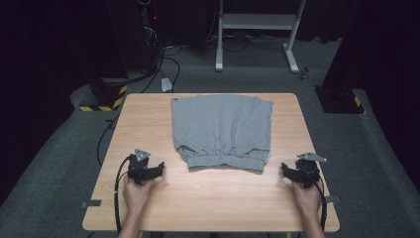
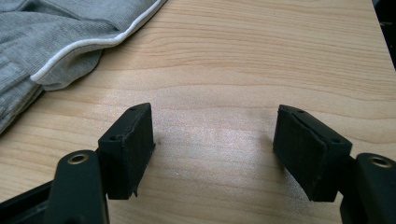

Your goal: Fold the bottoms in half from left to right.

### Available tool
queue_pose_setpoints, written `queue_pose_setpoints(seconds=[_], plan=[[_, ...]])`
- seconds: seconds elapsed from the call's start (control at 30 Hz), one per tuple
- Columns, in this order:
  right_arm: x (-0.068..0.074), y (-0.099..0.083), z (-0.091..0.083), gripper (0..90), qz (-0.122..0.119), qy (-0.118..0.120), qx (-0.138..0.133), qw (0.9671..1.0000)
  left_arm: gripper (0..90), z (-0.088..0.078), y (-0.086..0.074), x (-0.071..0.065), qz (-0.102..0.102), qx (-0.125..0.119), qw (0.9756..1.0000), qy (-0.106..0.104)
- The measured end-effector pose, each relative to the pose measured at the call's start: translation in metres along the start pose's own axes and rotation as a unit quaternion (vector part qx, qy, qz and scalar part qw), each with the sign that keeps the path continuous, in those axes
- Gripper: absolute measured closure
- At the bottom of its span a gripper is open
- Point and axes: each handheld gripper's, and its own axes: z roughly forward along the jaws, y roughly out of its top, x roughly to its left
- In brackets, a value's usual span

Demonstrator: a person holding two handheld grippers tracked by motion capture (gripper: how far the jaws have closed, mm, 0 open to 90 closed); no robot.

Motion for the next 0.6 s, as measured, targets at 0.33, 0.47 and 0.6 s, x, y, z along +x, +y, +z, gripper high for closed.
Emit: queue_pose_setpoints(seconds=[0.33,0.47,0.6], plan=[[0.0000,0.0001,0.0000,28.9,0.001,0.001,0.001,1.0000,22.3,0.0003,0.0002,0.0001,-0.005,0.000,1.0000,0.001],[0.0002,0.0001,-0.0001,28.8,0.003,0.000,0.001,1.0000,22.4,0.0008,0.0006,-0.0015,-0.012,-0.001,0.9999,0.007],[0.0000,0.0001,0.0001,28.8,0.001,0.000,0.000,1.0000,21.9,0.0012,0.0010,-0.0025,-0.012,0.000,0.9999,0.011]])
